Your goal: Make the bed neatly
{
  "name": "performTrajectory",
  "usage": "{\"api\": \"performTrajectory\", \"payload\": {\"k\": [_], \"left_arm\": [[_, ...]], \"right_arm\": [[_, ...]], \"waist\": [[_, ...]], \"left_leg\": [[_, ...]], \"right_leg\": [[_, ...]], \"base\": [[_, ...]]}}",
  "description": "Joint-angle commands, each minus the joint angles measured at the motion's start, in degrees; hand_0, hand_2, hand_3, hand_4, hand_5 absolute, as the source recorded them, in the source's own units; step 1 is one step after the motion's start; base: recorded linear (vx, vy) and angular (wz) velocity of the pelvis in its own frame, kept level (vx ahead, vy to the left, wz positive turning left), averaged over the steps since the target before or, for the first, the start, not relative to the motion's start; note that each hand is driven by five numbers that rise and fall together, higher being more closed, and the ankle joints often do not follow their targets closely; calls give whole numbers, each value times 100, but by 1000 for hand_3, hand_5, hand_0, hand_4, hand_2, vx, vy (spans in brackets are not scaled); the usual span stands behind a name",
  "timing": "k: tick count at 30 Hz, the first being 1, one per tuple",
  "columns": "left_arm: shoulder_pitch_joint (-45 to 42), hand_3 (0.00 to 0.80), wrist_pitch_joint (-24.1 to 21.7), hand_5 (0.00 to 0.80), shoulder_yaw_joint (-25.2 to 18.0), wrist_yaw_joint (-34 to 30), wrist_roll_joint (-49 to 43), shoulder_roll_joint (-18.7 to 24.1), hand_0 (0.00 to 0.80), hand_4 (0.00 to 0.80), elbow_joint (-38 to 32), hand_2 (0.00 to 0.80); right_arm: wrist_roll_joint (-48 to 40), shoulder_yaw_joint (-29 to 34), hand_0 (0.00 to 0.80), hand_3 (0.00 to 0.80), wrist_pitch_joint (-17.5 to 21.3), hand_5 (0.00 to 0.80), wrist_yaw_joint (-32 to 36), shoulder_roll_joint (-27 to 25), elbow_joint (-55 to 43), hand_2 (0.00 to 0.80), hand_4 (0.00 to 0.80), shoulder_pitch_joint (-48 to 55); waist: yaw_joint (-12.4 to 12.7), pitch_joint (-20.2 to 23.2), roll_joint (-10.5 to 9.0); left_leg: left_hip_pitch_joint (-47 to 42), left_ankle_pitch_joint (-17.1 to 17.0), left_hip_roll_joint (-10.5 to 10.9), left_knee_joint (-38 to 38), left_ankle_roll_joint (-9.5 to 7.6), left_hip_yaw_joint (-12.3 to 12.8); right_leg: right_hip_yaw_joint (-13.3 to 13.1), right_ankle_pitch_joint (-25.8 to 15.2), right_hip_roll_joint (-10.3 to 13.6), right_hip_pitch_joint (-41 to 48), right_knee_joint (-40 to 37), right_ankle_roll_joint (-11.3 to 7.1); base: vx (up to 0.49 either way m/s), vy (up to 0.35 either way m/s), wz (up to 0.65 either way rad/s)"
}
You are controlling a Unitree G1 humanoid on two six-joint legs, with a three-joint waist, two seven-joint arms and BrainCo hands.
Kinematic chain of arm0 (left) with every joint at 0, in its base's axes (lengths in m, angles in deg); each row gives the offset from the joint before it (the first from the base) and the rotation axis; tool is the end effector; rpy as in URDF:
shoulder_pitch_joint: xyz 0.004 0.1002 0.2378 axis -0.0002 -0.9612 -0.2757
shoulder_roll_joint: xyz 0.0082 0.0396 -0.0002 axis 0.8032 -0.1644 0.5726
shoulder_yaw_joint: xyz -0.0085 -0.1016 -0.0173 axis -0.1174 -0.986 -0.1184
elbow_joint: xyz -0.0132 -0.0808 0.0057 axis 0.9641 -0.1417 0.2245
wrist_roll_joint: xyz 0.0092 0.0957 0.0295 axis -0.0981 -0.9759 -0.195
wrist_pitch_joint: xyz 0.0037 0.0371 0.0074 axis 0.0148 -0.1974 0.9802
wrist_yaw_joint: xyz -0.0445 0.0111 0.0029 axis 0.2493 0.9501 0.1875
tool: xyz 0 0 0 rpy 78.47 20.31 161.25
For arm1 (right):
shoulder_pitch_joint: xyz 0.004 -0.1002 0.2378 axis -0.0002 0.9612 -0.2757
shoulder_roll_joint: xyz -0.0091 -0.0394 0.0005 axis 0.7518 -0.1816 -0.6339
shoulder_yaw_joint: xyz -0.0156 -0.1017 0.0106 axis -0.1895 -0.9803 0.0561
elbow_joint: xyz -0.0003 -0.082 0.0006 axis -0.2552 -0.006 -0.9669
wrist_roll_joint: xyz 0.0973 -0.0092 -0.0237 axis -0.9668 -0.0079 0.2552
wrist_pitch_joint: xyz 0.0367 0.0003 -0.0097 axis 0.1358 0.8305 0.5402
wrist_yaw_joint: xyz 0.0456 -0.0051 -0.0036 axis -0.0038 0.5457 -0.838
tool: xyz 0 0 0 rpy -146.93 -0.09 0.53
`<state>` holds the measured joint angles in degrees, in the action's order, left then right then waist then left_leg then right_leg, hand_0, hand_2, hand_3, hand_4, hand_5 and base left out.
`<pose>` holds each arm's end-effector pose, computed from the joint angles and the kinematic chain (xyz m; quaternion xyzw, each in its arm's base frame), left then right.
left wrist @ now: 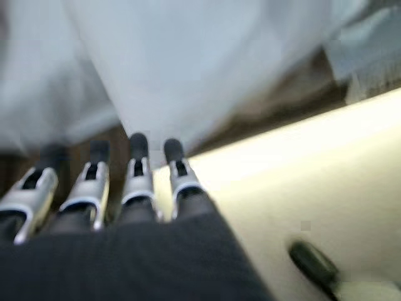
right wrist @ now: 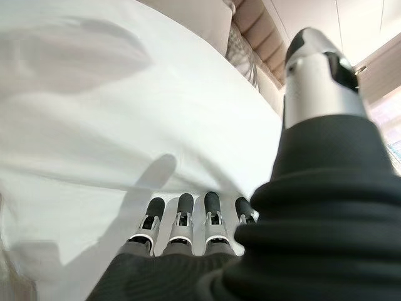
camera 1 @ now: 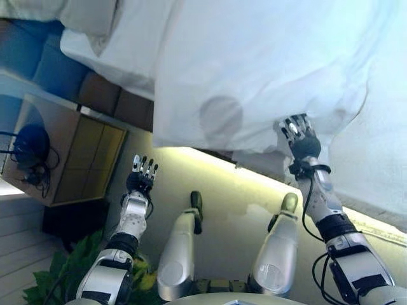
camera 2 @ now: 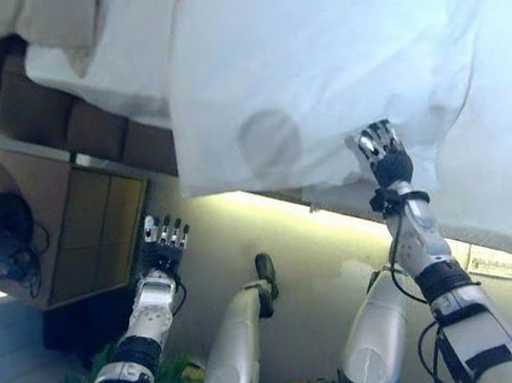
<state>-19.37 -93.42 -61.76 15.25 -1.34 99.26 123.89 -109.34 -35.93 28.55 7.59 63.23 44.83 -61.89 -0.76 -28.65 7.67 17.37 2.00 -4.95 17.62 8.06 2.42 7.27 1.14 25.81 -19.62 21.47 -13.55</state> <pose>0.2455 0.1979 -0.0015 -0.4564 0.0400 0.0680 0.8863 0.2645 -0.2320 0.0478 0.1966 -0.0160 -0.0622 0.9784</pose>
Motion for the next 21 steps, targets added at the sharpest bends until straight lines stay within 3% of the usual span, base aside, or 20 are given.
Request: {"api": "performTrajectory", "payload": {"k": [1,4,9,13,16,21], "left_arm": [[-394,0,-445,0,199,-156,-735,162,0,0,-304,0],[-778,0,-206,0,154,-249,-718,68,0,0,-556,0],[-1307,0,155,0,-25,-407,-1038,-45,0,0,-629,0],[-1947,0,326,0,-517,-554,-1083,183,0,0,-1039,0],[-2171,0,403,0,-630,-424,-1060,290,0,0,-1194,0],[-1997,0,395,0,-773,-251,-1136,391,0,0,-1112,0]], "right_arm": [[493,300,0,0,612,0,-162,292,-88,0,0,460],[576,327,0,0,808,0,-173,563,-227,0,0,1074],[-158,372,0,0,672,0,682,992,-688,0,0,1905],[-684,917,0,0,-556,0,1442,753,-1832,0,0,2847],[-1123,1099,0,0,-1035,0,1113,596,-2391,0,0,3011],[-237,981,0,0,-892,0,172,608,-2667,0,0,3078]], "waist": [[67,899,-156],[193,1339,-338],[286,1926,-601],[129,2191,-795],[129,2370,-880],[123,2575,-891]], "left_leg": [[-218,-19,-380,44,-102,-132],[-649,-18,-499,-190,-122,-153],[-1189,-107,-667,-625,-125,-175],[-1512,-257,-828,-978,-82,-24],[-1715,-353,-919,-1237,-45,-5],[-1948,-559,-973,-1651,0,76]], "right_leg": [[-189,-581,91,366,-768,297],[-42,-568,-4,916,-1017,288],[52,-512,-263,1509,-1283,289],[51,-461,-491,1758,-1470,288],[91,-392,-624,1951,-1620,283],[221,-421,-729,2162,-1838,268]], "base": [[137,-224,5],[185,-279,8],[108,-262,1],[-27,-199,-4],[-9,-147,-3],[-48,-74,-6]]}}
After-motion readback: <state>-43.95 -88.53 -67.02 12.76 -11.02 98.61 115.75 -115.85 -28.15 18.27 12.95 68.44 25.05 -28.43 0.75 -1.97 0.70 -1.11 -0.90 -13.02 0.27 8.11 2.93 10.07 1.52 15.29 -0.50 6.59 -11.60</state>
